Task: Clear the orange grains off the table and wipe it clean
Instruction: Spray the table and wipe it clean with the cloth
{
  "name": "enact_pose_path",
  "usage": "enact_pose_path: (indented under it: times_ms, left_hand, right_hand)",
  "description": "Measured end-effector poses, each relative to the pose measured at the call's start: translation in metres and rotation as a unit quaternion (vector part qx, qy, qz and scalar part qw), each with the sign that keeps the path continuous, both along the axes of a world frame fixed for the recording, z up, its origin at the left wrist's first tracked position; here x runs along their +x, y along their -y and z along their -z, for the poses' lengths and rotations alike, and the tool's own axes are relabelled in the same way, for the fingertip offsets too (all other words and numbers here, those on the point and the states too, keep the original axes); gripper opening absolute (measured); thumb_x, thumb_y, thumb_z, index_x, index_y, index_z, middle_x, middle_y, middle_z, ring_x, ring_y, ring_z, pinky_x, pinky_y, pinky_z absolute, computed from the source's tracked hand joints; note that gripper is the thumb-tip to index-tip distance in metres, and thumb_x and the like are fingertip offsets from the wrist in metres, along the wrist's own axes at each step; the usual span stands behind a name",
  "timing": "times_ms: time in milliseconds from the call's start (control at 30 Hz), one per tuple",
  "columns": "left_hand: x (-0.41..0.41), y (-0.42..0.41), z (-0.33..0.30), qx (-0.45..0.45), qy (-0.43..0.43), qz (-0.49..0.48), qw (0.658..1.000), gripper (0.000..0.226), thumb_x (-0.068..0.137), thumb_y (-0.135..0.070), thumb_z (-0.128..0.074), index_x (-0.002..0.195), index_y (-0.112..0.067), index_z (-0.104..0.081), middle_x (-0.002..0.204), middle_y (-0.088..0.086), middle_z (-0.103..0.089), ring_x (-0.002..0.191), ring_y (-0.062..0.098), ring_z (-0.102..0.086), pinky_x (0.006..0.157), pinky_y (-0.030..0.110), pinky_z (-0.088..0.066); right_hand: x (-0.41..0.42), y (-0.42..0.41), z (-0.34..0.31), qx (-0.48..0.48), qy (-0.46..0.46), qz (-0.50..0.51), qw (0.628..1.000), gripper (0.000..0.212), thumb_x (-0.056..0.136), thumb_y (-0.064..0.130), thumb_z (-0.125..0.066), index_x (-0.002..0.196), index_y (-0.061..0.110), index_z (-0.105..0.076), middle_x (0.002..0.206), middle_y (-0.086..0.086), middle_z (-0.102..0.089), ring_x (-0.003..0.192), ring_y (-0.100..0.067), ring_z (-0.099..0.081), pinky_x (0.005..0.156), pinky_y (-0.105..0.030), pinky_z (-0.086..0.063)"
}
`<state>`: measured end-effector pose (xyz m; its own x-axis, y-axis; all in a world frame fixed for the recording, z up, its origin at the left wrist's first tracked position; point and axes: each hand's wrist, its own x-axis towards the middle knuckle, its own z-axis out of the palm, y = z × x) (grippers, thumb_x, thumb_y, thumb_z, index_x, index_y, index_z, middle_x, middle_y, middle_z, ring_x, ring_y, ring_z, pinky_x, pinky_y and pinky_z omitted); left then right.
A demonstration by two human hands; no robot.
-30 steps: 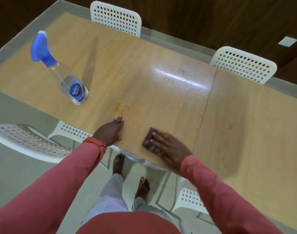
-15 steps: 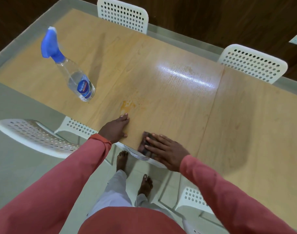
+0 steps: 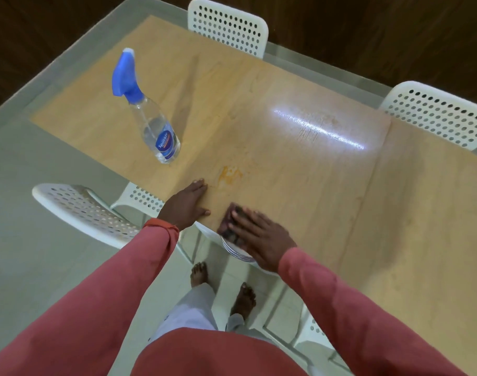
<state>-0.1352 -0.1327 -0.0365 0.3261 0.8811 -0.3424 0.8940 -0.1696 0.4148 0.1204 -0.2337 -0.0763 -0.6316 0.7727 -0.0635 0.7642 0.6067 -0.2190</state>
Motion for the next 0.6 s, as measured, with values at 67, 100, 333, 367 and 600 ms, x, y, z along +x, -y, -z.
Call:
enact_pose_path:
  times_ms: [67,100,333,367,600]
  left_hand:
    - [-0.015,-0.007,0.0,-0.003,-0.006,-0.016,1.0,0.078,0.084,-0.032,-0.072,0.15,-0.017,-0.033,0.16,-0.008,-0.019,0.147,0.008,-0.016,0.116,0.029,-0.023]
    - [-0.021,-0.01,0.001,-0.007,-0.007,-0.021,1.0,0.079,0.083,-0.034,-0.073,0.15,-0.017,-0.034,0.16,-0.009,-0.019,0.147,0.007,-0.016,0.116,0.029,-0.024]
    - [-0.046,-0.022,0.003,-0.017,-0.005,-0.013,1.0,0.08,0.084,-0.038,-0.072,0.15,-0.018,-0.032,0.16,-0.012,-0.015,0.147,0.004,-0.012,0.116,0.027,-0.021]
    - [-0.051,-0.023,0.003,-0.015,-0.004,-0.014,1.0,0.08,0.083,-0.039,-0.072,0.15,-0.018,-0.033,0.16,-0.012,-0.015,0.147,0.004,-0.012,0.116,0.028,-0.023]
    - [-0.079,-0.03,0.004,0.007,0.02,0.005,1.0,0.081,0.08,-0.042,-0.074,0.147,-0.016,-0.039,0.159,-0.01,-0.02,0.146,0.005,-0.017,0.115,0.031,-0.03]
  right_hand:
    - [0.027,0.008,-0.004,-0.011,-0.002,-0.057,0.998,0.055,0.104,0.038,-0.036,0.156,0.022,-0.033,0.165,-0.005,-0.022,0.154,-0.029,-0.016,0.124,-0.046,-0.019]
    - [0.044,0.0,-0.004,-0.01,0.0,-0.05,0.999,0.055,0.104,0.039,-0.033,0.156,0.02,-0.034,0.165,-0.006,-0.023,0.153,-0.03,-0.017,0.123,-0.048,-0.022]
    - [0.03,-0.123,-0.017,-0.011,0.02,0.248,0.968,0.068,0.097,0.051,-0.018,0.157,0.02,-0.029,0.166,-0.008,-0.018,0.154,-0.03,-0.012,0.12,-0.051,-0.023]
    - [0.007,-0.131,-0.016,-0.015,0.017,0.231,0.973,0.068,0.097,0.051,-0.019,0.156,0.02,-0.032,0.165,-0.009,-0.021,0.153,-0.032,-0.015,0.12,-0.051,-0.025]
    - [-0.051,-0.043,-0.007,-0.001,-0.001,-0.067,0.998,0.054,0.105,0.04,-0.032,0.155,0.02,-0.036,0.164,-0.006,-0.026,0.153,-0.029,-0.02,0.124,-0.045,-0.019]
